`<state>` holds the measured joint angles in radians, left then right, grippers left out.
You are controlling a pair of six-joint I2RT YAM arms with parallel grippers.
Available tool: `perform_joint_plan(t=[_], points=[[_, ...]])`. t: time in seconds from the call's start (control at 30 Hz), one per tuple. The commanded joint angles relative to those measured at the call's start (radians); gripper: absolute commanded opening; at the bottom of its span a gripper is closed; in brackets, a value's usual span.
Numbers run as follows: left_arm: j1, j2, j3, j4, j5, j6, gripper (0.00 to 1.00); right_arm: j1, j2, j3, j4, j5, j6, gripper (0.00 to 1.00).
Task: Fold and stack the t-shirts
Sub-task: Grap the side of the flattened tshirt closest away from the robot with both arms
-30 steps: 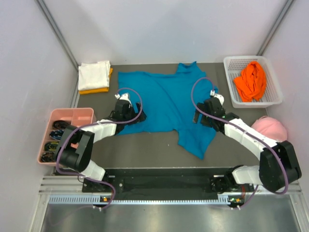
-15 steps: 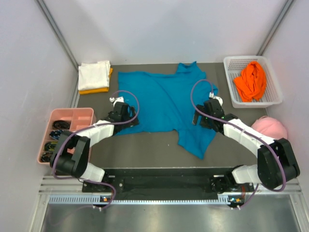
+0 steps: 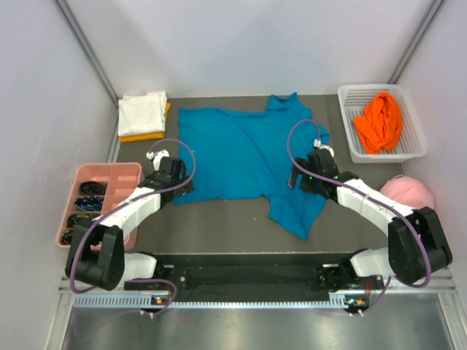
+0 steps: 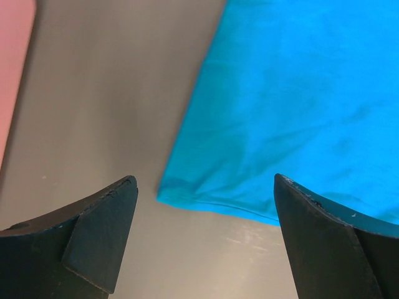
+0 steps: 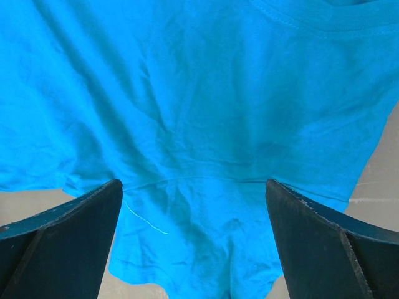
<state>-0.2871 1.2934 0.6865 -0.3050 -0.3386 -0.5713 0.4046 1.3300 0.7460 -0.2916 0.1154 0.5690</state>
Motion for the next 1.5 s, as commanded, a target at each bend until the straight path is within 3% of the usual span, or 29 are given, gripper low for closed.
perform_joint_plan(t=[0.0,0.3,0.5,1.1,1.27,1.47], points=[[0.049,-0.003,-0.048,-0.02,0.044,-0.059,0.93,0.0,-0.035,-0.011,0.025,-0.005,0.0,0.97],[0.065,-0.046,-0.128,-0.002,0.124,-0.111,0.79,0.0,-0.06,-0.013,0.017,-0.008,0.002,0.97],[0.063,-0.043,-0.131,0.0,0.095,-0.107,0.59,0.0,-0.063,-0.017,0.016,-0.01,0.003,0.97],[0.112,0.066,-0.068,0.052,0.096,-0.062,0.52,0.0,-0.087,-0.048,0.002,-0.008,0.002,0.97],[0.114,0.061,-0.067,0.041,0.119,-0.056,0.31,0.0,-0.094,-0.054,-0.003,0.001,0.003,0.97],[0.114,0.018,-0.074,0.007,0.145,-0.058,0.27,0.0,-0.091,-0.054,-0.001,-0.002,0.002,0.97]])
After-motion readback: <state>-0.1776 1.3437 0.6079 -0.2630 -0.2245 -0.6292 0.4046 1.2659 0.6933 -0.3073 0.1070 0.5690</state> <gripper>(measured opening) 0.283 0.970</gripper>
